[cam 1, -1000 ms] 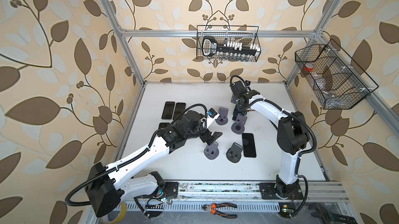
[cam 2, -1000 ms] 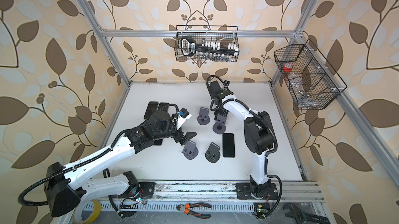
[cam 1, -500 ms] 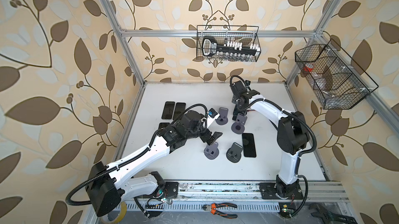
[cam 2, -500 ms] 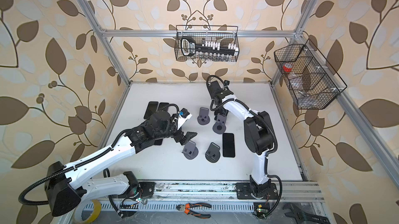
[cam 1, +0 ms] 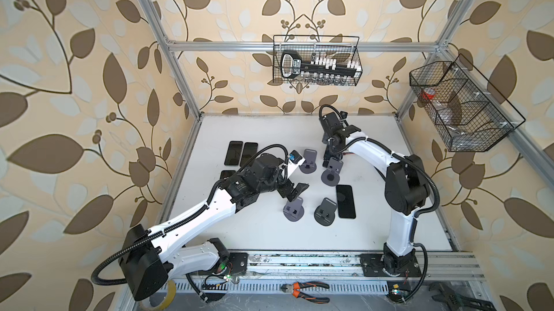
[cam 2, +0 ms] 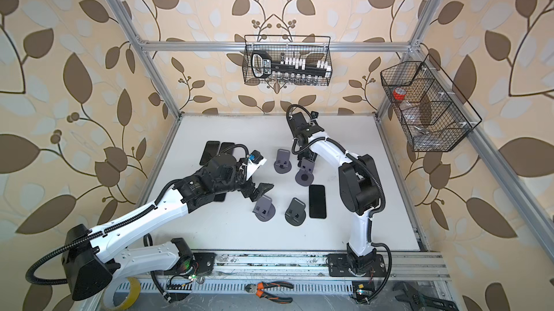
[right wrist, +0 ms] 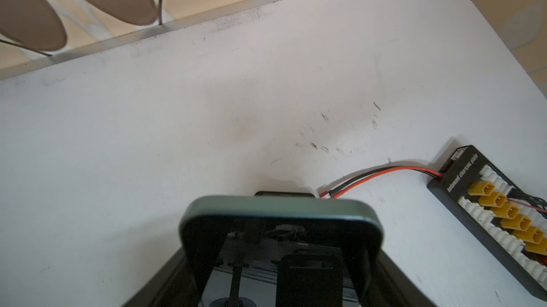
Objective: Remove the phone from the phone stand
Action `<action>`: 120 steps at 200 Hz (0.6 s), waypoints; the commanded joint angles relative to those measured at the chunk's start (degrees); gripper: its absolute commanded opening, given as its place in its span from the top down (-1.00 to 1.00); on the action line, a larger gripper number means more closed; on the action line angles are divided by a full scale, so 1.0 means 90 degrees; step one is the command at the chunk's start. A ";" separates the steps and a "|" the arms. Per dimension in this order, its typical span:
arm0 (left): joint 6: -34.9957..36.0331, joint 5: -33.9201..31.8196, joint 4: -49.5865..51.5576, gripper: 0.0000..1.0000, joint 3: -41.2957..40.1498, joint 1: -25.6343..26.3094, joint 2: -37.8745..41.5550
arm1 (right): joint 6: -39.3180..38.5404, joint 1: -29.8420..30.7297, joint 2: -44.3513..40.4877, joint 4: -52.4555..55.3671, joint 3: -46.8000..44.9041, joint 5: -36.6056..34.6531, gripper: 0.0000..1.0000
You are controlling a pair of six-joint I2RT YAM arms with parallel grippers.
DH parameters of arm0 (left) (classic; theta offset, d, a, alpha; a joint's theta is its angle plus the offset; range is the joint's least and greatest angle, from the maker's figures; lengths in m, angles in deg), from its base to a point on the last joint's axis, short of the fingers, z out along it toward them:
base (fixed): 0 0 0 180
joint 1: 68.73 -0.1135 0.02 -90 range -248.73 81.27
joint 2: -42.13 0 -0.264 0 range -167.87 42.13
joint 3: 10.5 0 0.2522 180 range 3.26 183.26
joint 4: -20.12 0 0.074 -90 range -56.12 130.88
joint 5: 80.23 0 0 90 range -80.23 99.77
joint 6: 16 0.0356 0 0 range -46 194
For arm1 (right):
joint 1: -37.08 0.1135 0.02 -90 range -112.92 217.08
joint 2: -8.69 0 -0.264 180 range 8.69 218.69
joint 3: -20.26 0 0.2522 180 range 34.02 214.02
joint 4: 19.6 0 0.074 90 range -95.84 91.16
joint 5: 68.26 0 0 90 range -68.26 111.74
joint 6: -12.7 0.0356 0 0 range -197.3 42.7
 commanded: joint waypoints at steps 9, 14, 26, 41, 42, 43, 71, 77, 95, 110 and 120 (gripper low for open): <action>0.0021 0.0126 -0.0101 -0.98 0.0322 -0.0019 -0.0010 | -0.0138 0.0034 -0.0171 -0.0059 -0.0147 -0.0007 -0.36; 0.0013 0.0113 -0.0109 -0.98 0.0326 -0.0020 -0.0010 | -0.0148 0.0032 -0.0189 -0.0063 -0.0154 -0.0009 -0.35; 0.0002 0.0096 -0.0121 -0.98 0.0325 -0.0020 -0.0019 | -0.0153 0.0038 -0.0217 -0.0072 -0.0153 -0.0002 -0.35; -0.0026 0.0069 -0.0132 -0.98 0.0314 -0.0020 -0.0028 | -0.0187 0.0034 -0.0250 -0.0106 -0.0155 0.0017 -0.34; -0.0036 0.0064 -0.0131 -0.98 0.0310 -0.0025 -0.0029 | -0.0187 0.0032 -0.0251 -0.0111 -0.0150 0.0025 -0.34; -0.0036 0.0062 -0.0131 -0.98 0.0314 -0.0022 -0.0029 | -0.0188 0.0031 -0.0247 -0.0113 -0.0152 0.0029 -0.34; -0.0057 0.0033 -0.0146 -0.98 0.0317 -0.0020 -0.0020 | -0.0208 0.0028 -0.0300 -0.0154 -0.0154 0.0063 -0.28; -0.0056 0.0029 -0.0150 -0.98 0.0313 -0.0020 -0.0020 | -0.0217 0.0030 -0.0320 -0.0165 -0.0149 0.0076 -0.28; -0.0053 0.0011 -0.0160 -0.98 0.0304 -0.0020 -0.0010 | -0.0227 0.0035 -0.0358 -0.0183 -0.0147 0.0106 -0.26; -0.0053 0.0011 -0.0170 -0.98 0.0299 -0.0017 -0.0010 | -0.0247 0.0025 -0.0381 -0.0199 -0.0144 0.0139 -0.22; -0.0055 0.0010 -0.0170 -0.98 0.0303 -0.0025 -0.0010 | -0.0247 0.0029 -0.0417 -0.0209 -0.0145 0.0148 -0.21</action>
